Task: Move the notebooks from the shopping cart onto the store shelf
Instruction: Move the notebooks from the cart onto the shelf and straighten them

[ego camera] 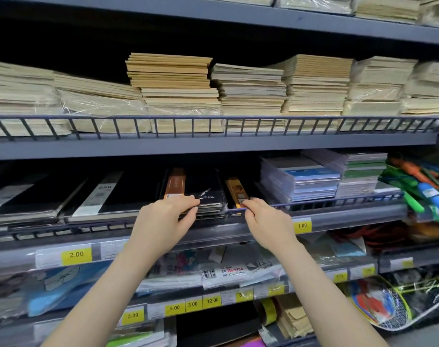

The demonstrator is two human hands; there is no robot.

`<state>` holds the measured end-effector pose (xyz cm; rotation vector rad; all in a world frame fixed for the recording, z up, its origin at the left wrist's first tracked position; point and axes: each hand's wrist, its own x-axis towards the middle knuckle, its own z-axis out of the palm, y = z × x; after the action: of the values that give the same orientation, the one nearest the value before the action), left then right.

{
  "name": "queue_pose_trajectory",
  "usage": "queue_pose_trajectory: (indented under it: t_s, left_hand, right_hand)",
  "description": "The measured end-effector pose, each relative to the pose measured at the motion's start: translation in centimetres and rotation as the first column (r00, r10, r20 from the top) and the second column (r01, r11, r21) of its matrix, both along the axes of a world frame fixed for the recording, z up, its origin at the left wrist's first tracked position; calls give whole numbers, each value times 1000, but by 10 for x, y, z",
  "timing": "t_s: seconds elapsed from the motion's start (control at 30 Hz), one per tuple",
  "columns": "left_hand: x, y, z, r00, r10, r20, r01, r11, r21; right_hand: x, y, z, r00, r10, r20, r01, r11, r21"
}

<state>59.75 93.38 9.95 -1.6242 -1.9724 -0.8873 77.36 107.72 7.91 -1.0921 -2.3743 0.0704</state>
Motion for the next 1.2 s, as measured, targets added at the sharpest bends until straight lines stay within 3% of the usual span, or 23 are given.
queue_pose_trajectory:
  t_s: [0.27, 0.43, 0.5, 0.63, 0.77, 0.93, 1.07, 1.2]
  left_hand:
    - [-3, 3, -2, 999, -39, -38, 40, 998, 40]
    - [-8, 4, -1, 999, -30, 37, 29, 999, 25]
    - [-6, 2, 4, 994, -29, 106, 30, 1000, -1]
    - [2, 1, 22, 986, 7, 168, 4, 998, -63]
    - [4, -7, 39, 983, 47, 177, -6, 974, -225]
    - [7, -36, 81, 989, 45, 144, 23, 899, -438]
    - [15, -70, 137, 989, 50, 142, 43, 812, -582]
    - [25, -119, 202, 967, 69, 247, 116, 742, -660]
  right_hand:
    - [6, 4, -6, 998, 51, -31, -52, 997, -59]
    - [8, 6, -24, 922, 203, -331, -184, 979, 87]
    - [11, 4, -25, 905, 250, -345, -223, 968, 116]
    - [12, -8, -14, 948, 221, -228, -206, 975, 87]
    - [13, -30, 17, 978, 200, -64, -206, 974, -96]
    - [20, -58, 82, 963, 231, 141, -157, 900, -406]
    - [31, -89, 147, 952, 200, 233, -76, 889, -451]
    - [50, -135, 217, 941, 203, 270, -65, 892, -447]
